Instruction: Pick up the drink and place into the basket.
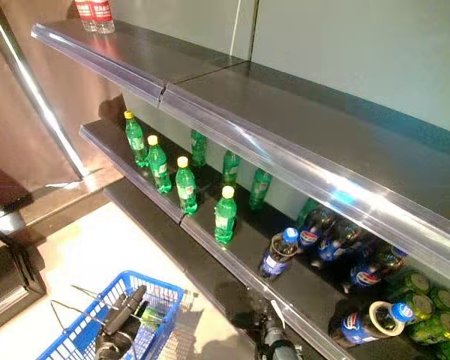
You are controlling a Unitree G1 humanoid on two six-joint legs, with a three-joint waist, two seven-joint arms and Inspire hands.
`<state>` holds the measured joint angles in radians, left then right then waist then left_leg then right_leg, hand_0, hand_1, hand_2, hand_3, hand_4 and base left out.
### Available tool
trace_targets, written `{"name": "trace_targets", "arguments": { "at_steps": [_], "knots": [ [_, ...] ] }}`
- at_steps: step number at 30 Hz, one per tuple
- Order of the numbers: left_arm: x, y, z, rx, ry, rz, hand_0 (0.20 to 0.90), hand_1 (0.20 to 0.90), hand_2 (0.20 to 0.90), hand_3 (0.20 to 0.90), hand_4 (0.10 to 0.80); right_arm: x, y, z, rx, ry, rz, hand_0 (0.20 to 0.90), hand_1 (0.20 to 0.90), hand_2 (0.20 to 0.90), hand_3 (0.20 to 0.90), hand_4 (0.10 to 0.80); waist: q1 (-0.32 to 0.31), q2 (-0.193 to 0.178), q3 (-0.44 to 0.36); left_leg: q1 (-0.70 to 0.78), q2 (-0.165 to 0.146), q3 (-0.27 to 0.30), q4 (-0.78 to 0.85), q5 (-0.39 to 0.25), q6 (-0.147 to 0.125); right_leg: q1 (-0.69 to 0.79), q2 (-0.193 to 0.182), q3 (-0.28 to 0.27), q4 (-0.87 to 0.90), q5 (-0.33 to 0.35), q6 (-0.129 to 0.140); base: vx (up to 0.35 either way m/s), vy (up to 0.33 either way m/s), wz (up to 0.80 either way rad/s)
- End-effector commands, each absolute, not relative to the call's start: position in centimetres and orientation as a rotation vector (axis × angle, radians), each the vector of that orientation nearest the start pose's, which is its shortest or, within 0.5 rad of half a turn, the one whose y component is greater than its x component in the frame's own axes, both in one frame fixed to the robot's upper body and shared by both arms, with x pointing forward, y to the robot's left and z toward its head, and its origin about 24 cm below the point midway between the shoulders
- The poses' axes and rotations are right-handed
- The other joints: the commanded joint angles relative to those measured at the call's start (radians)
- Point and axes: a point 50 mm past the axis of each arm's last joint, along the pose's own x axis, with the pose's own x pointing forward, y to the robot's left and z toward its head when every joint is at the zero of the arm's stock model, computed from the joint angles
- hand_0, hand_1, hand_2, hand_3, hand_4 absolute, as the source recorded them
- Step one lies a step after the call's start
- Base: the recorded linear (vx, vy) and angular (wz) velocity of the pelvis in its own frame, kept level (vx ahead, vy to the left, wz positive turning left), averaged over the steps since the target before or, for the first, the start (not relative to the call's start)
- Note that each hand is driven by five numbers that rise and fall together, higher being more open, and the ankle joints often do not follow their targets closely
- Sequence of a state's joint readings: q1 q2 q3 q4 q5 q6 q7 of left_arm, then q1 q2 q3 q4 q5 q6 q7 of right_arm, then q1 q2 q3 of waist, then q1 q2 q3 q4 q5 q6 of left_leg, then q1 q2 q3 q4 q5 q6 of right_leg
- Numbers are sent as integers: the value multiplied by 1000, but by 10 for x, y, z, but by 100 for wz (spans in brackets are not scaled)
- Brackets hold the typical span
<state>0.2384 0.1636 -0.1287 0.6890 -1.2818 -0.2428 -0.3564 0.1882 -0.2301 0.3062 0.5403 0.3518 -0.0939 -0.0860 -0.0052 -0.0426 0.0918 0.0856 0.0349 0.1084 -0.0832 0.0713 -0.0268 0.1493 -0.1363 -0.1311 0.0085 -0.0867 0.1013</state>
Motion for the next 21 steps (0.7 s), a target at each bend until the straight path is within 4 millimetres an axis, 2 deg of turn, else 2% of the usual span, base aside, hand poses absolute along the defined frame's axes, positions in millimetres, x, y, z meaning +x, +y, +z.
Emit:
{"name": "trace_targets", "arguments": {
  "at_steps": [1,6,14,21],
  "knots": [
    [191,195,-67,-979,72,103,300,300,300,200,100,176,-167,-84,15,526,11,900,900,900,900,800,11,1,-24,-3,99,5,49,-21,-67,-76,-90,-16,-36,198,48,0,0,0],
    [192,195,-67,-990,66,100,300,300,300,200,100,177,-167,-84,-13,517,35,900,900,900,900,800,13,1,-25,-6,97,2,52,-23,-67,-77,-90,-16,-34,197,47,0,0,0],
    [195,194,-65,-989,62,88,300,300,300,200,100,186,-165,-73,-158,439,135,900,900,900,900,800,17,-4,-23,-7,95,-5,54,-26,-67,-78,-91,-18,-33,195,48,0,0,0],
    [196,194,-64,-984,63,78,300,300,300,200,100,190,-162,-65,-159,387,195,900,900,900,900,800,19,-6,-22,-7,96,-6,53,-26,-68,-76,-91,-20,-33,195,49,0,0,0]
  ]
}}
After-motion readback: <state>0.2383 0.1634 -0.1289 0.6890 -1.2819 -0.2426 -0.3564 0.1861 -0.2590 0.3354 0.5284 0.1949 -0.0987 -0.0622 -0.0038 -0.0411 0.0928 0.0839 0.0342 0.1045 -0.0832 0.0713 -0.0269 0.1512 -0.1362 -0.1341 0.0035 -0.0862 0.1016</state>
